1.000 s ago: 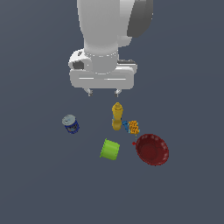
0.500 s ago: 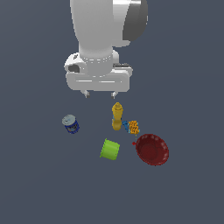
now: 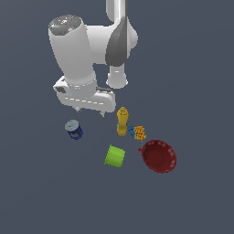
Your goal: Pick up a designated object from a clutter of objects.
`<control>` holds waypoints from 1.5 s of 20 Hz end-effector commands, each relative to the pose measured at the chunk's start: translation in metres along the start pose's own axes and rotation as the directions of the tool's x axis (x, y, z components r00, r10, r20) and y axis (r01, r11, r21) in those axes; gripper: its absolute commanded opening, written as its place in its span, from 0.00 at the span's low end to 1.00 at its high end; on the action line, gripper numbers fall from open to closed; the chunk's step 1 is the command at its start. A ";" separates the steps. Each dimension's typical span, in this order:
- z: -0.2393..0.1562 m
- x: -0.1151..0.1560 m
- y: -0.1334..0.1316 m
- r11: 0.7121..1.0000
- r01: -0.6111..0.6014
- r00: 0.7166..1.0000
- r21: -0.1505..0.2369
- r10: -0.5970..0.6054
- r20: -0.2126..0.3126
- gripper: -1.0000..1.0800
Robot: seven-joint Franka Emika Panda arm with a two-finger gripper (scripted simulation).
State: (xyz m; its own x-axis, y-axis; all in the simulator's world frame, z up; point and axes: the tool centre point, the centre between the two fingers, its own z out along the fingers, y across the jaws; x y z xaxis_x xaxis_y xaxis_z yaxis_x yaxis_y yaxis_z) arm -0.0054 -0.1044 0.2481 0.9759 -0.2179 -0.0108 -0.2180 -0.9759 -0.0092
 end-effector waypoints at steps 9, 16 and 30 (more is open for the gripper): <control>0.090 -0.002 0.099 0.962 -0.274 0.962 0.005 0.274 -0.007 0.96; 0.118 -0.010 0.132 0.933 -0.361 0.933 -0.003 0.361 -0.012 0.96; 0.148 -0.013 0.137 0.928 -0.372 0.928 -0.005 0.372 -0.013 0.96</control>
State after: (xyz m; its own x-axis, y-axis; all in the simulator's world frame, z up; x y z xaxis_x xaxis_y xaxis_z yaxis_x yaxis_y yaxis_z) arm -0.0481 -0.2339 0.1063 0.8252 -0.5648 0.0000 -0.5648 -0.8252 0.0000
